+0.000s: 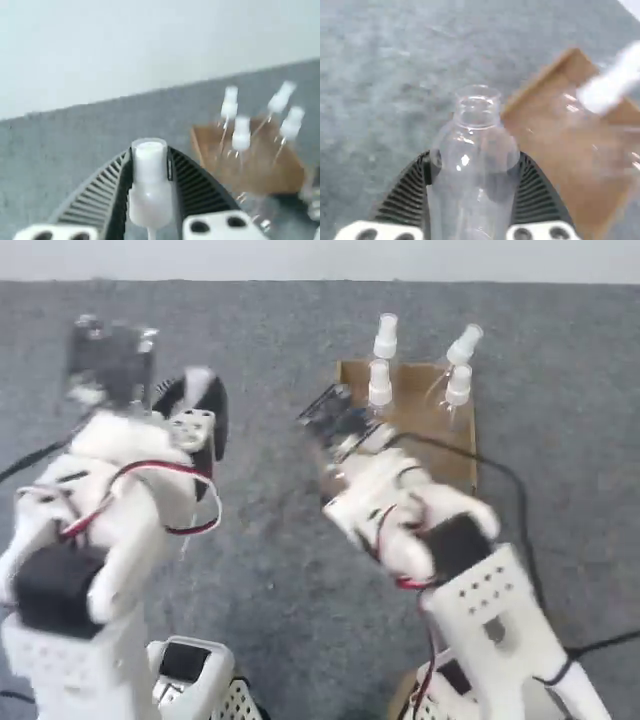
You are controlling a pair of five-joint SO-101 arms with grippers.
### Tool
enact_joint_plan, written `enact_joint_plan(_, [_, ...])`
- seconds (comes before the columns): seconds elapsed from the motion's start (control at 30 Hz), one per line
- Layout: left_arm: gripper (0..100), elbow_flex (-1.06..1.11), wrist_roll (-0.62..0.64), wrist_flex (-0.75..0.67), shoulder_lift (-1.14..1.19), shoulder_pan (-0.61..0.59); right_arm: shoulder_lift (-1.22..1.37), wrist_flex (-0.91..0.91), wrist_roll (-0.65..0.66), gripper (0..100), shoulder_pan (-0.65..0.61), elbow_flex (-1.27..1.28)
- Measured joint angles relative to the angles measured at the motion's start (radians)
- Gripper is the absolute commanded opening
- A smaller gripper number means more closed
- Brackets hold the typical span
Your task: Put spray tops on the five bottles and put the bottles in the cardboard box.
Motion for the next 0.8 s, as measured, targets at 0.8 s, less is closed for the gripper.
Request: enact_joint_plan(0.8, [1, -0.005, 0.385, -0.210, -0.012, -0.210, -0.002, -0.542, -0.123, 0.6, -0.265, 0.322])
